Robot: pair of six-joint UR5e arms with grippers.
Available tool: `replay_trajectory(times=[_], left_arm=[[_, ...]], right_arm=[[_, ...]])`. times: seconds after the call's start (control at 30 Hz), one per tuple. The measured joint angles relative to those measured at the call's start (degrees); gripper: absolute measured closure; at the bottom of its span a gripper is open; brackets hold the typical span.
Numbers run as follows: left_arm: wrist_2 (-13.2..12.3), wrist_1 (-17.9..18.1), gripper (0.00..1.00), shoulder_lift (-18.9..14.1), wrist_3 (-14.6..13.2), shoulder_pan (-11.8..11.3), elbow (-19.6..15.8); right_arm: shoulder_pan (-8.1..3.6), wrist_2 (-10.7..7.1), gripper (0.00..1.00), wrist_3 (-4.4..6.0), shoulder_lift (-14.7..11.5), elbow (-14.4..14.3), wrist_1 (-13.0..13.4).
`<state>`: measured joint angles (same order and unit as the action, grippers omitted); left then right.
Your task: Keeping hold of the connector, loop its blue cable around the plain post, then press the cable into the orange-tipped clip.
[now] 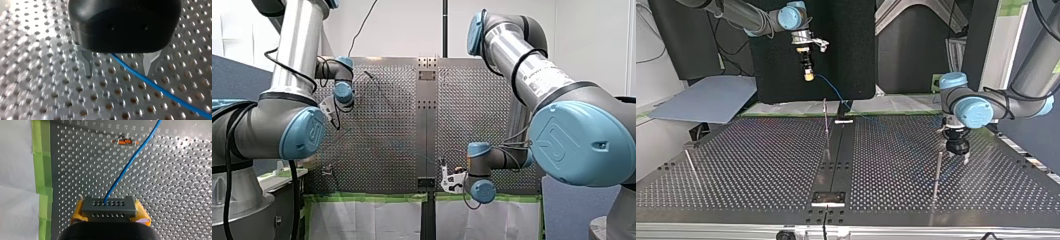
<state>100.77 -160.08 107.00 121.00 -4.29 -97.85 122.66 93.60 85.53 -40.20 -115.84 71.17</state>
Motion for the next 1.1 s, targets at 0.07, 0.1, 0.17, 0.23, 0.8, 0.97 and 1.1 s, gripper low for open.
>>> replay_trajectory(times=[0.07,0.1,0.17,0.23,0.8,0.97,1.1], left_arm=[[0.34,0.45,0.0,-0.01,0.69,-0.4,-0.6],[0.39,0.71,0.0,0.0,0.99,-0.6,-0.85],[0.24,1.32,0.0,0.0,1.66,-1.05,-1.36],[-0.23,1.88,0.0,0.0,2.18,-1.45,-1.79],[-6.55,7.58,0.0,-1.25,5.72,-3.93,-5.59],[-6.38,7.66,0.0,-3.22,5.05,-3.59,-6.57],[-6.28,6.18,0.0,-3.75,3.34,-2.89,-6.7]], right_arm=[[-0.04,-0.53,1.0,0.0,0.01,0.0,-0.01],[-0.05,-0.67,1.0,0.0,0.01,0.0,-0.01],[-0.07,-0.86,1.0,0.0,0.01,0.01,0.04],[-0.08,-0.96,1.0,0.0,0.02,0.01,0.08],[-0.09,-1.22,1.0,-0.61,0.03,0.02,0.11],[-0.1,-1.22,1.0,-0.68,0.03,0.03,0.17],[-0.09,-1.23,1.0,-0.69,0.02,0.03,0.25]])
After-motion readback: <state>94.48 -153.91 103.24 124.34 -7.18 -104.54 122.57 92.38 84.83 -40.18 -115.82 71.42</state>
